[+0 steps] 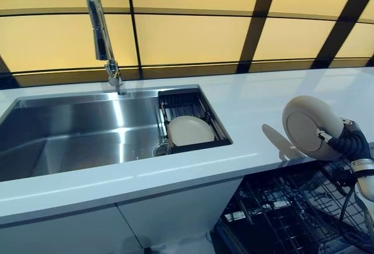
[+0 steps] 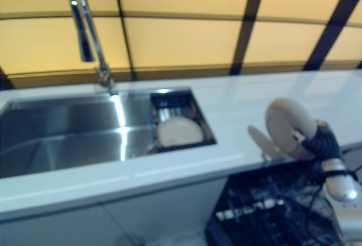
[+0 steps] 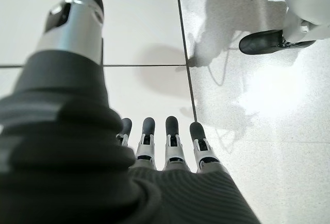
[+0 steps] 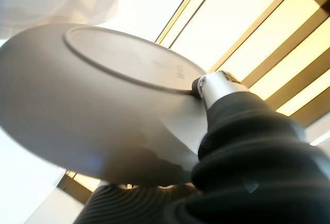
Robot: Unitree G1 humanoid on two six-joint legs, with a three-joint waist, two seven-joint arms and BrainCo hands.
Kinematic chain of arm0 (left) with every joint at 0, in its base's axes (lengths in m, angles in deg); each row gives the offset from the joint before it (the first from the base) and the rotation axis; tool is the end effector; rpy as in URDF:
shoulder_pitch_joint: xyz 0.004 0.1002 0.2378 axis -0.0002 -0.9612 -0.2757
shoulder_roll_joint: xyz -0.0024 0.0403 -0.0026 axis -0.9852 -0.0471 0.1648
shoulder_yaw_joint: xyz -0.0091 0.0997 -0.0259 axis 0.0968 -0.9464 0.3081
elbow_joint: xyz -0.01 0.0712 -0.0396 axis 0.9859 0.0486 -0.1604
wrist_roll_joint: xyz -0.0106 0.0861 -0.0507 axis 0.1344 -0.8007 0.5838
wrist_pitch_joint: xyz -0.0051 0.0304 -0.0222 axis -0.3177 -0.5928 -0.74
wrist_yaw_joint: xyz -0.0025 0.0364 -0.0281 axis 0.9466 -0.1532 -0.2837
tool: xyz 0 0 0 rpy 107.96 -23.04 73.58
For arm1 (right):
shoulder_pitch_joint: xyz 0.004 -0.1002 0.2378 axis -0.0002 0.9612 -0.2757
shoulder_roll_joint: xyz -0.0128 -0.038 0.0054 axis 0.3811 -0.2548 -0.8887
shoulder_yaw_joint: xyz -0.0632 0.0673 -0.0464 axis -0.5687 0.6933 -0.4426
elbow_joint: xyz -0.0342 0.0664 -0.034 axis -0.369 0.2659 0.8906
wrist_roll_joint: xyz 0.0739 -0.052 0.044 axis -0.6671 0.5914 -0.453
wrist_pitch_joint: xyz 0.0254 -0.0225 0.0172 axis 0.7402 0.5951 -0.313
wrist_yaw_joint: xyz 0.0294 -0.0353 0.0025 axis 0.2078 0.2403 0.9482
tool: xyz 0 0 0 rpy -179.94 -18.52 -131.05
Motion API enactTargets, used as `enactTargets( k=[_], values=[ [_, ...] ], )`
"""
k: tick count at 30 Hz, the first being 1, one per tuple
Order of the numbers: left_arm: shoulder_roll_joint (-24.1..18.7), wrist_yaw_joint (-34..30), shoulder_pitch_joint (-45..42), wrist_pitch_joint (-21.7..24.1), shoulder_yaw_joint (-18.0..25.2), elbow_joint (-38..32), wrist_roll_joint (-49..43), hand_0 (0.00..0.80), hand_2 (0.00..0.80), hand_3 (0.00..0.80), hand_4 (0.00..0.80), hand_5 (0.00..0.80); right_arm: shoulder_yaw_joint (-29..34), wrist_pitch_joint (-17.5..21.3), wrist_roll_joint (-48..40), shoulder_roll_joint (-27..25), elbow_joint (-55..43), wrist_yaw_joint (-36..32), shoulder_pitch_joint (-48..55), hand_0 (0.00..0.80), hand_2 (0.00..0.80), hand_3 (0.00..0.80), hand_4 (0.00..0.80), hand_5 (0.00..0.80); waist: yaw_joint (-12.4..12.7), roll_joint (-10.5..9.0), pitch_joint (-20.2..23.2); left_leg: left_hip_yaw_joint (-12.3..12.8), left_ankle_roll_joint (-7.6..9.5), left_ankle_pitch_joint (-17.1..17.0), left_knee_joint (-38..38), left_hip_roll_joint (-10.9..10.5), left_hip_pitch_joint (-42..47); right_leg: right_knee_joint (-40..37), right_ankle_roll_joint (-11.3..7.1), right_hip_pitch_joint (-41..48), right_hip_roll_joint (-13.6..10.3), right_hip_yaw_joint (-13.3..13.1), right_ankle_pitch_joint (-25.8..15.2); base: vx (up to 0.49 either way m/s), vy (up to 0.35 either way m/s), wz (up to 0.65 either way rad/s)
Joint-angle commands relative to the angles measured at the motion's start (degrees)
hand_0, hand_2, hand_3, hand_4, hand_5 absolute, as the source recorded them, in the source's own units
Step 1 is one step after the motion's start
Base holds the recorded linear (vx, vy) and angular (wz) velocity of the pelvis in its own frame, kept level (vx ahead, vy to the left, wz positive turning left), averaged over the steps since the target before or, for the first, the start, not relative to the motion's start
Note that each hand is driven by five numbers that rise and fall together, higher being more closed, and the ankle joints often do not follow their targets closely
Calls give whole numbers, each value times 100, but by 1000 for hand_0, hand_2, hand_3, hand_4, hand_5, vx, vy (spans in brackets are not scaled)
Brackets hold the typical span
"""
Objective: Take plates into dishwasher
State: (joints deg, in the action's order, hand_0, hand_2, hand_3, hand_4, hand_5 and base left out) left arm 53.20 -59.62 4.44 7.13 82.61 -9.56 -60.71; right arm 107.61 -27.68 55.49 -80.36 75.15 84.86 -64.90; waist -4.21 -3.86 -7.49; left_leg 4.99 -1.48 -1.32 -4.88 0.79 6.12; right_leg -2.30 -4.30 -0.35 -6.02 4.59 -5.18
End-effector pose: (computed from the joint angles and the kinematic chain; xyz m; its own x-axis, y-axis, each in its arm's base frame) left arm 0.0692 0.2503 -0.1017 0.5453 0.3070 -0.7800 -0.1749 0.9517 0.2524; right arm 0.1866 -0.3155 0.1518 0.9324 -0.2436 0.2671 0.3511 0.7863 -0.5084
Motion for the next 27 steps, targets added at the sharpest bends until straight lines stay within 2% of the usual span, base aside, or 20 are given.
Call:
enactTargets(
  k=[1, 14, 19, 27],
  values=[
    [-119, 50, 273, 233, 232, 259, -280, 0, 0, 0, 0, 0, 444, 449, -241, -361, -435, 71, -291, 800, 800, 800, 800, 800, 65, -118, 140, 60, 244, 175, 72, -32, -164, 569, -256, -44, -187, 29, 60, -5, -6, -12],
    [-161, 41, 208, 279, 414, 328, -221, 0, 0, 0, 0, 0, 1112, 641, -561, -135, -456, 203, 411, 800, 800, 800, 800, 800, -196, -146, 207, 237, 255, 200, 71, -13, -152, 533, -249, -98, -115, -148, 34, -6, -4, -6],
    [-188, 28, 214, 278, 439, 356, -203, 0, 0, 0, 0, 0, 1228, 563, -657, -149, -429, 190, 531, 800, 800, 800, 800, 800, -270, -143, 235, 293, 257, 206, 70, -15, -141, 507, -244, -117, -90, -209, 23, -7, -5, -12],
    [-182, 53, 191, 265, 458, 270, -233, 0, 0, 0, 0, 0, 1036, 293, -846, 44, -213, -528, 888, 800, 800, 800, 800, 800, -379, -160, 248, 394, 259, 207, 88, -13, -130, 505, -242, -171, -64, -315, -16, -9, -8, -9]
  ],
)
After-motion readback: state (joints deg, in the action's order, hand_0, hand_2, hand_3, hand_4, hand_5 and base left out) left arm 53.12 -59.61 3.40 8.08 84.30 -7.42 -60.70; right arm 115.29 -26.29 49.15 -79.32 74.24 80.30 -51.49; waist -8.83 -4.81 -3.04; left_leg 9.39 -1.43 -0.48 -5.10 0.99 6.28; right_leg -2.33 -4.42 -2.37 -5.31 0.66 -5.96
